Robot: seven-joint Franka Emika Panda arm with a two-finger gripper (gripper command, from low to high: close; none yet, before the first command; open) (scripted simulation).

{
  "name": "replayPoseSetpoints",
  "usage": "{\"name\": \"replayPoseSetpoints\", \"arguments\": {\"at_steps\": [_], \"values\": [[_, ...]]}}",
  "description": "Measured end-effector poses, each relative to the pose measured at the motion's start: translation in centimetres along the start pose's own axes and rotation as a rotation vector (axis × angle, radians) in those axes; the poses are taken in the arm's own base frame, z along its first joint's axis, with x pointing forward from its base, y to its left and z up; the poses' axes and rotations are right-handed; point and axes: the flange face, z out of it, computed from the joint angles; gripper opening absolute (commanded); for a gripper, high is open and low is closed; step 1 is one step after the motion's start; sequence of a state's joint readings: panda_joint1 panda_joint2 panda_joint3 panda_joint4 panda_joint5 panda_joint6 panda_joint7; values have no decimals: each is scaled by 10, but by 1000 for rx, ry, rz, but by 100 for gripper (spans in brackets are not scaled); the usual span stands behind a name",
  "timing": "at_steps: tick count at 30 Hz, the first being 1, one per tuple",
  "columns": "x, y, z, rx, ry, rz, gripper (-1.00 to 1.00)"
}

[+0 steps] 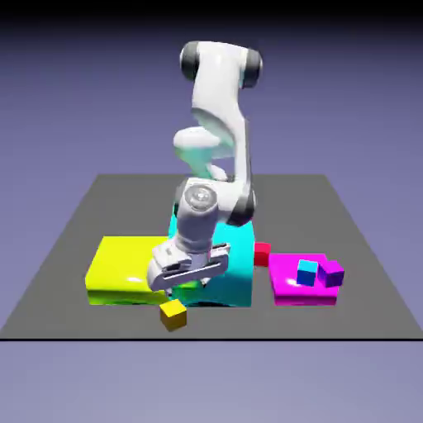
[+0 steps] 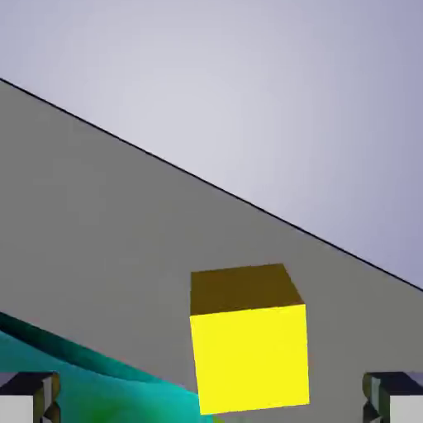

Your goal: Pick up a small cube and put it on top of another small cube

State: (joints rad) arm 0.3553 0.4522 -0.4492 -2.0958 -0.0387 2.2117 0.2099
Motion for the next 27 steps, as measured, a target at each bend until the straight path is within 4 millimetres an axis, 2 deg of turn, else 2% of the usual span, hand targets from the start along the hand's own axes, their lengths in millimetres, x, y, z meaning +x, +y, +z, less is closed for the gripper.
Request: {"name": "replayPoseSetpoints", "arguments": {"at_steps": [2,4,7,8,10,13,14,15,16,22,27], "values": [[9,0,16,-58,-59,-34,0],[12,0,22,-78,-78,-45,0],[13,-2,81,-78,-78,-46,0],[13,-2,90,-78,-78,-45,-100],[13,-2,90,-76,-79,-45,-100],[13,-1,31,-76,-79,-45,-100],[12,0,22,-75,-80,-45,-100],[12,0,22,-75,-80,-45,-100],[-1,-32,6,-100,-79,-165,-100],[-12,-68,-10,-253,-36,-577,-100],[-29,-107,-35,-404,23,-926,-100]]}}
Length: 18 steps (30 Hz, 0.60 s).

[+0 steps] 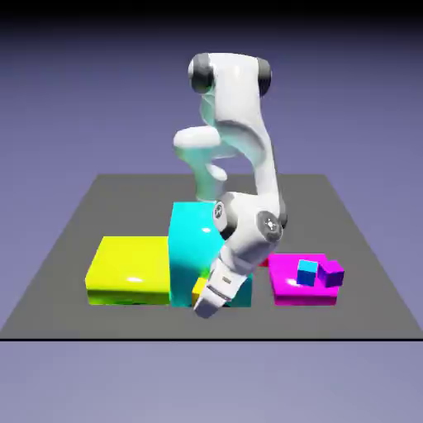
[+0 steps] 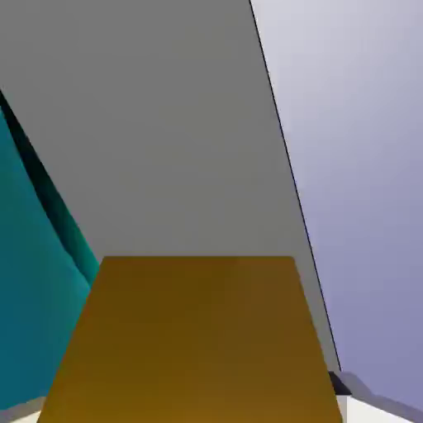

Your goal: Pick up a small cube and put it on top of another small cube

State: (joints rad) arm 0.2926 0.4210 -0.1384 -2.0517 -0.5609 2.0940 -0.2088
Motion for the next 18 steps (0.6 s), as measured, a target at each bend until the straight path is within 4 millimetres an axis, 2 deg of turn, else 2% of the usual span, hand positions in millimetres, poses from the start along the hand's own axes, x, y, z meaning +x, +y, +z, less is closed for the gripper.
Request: {"name": "replayPoseSetpoints", "arguments": {"at_steps": [3,6,11,15,18], "values": [[8,-15,-26,-118,24,-196,-100],[14,-55,-73,-279,70,-427,-100],[2,-154,-141,-421,185,-616,-100],[-18,-224,-167,-439,289,-674,-100],[-38,-268,-179,-433,365,-705,-100]]}}
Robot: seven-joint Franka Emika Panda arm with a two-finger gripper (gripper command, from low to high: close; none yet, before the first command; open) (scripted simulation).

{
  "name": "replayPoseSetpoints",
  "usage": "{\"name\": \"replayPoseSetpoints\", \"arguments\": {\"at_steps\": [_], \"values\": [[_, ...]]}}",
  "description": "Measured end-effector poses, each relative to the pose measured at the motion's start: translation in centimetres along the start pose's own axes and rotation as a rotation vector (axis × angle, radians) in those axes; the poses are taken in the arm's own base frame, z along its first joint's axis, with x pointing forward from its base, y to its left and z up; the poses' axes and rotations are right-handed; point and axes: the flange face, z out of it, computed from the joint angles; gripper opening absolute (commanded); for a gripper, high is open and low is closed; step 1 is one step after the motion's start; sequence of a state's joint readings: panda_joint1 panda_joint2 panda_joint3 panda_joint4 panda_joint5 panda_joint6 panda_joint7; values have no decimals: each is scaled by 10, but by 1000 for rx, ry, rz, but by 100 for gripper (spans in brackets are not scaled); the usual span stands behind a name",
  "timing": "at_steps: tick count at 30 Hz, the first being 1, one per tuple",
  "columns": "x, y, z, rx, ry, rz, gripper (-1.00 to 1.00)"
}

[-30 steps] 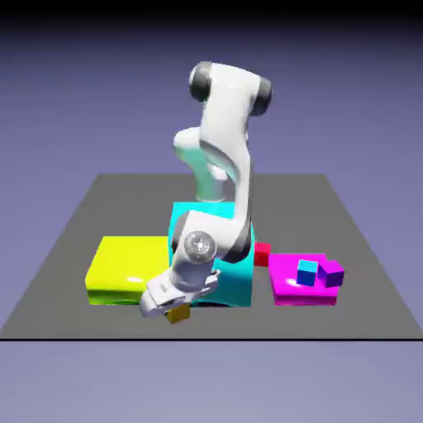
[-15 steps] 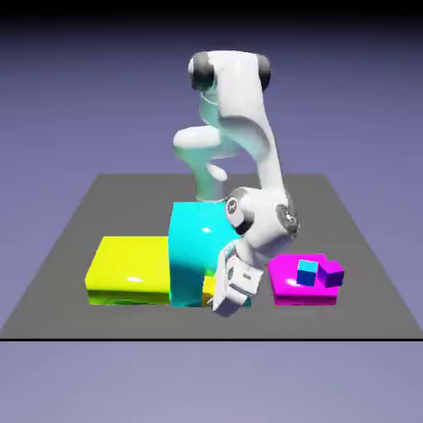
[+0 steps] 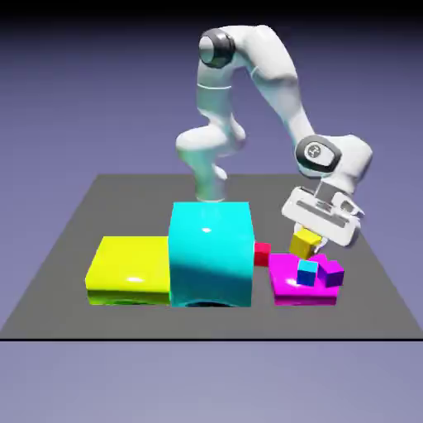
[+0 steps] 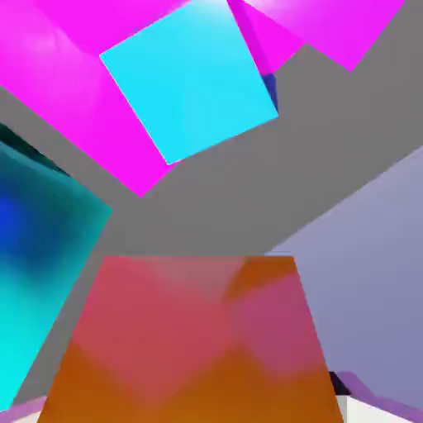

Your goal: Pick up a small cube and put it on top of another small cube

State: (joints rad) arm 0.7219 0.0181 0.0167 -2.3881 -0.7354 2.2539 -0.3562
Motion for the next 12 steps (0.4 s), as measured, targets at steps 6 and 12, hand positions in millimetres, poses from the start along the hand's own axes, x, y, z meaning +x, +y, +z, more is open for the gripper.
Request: {"name": "replayPoseSetpoints", "arguments": {"at_steps": [6,12], "values": [[-1,-15,16,34,58,73,-100],[13,-27,62,29,66,56,100]]}}
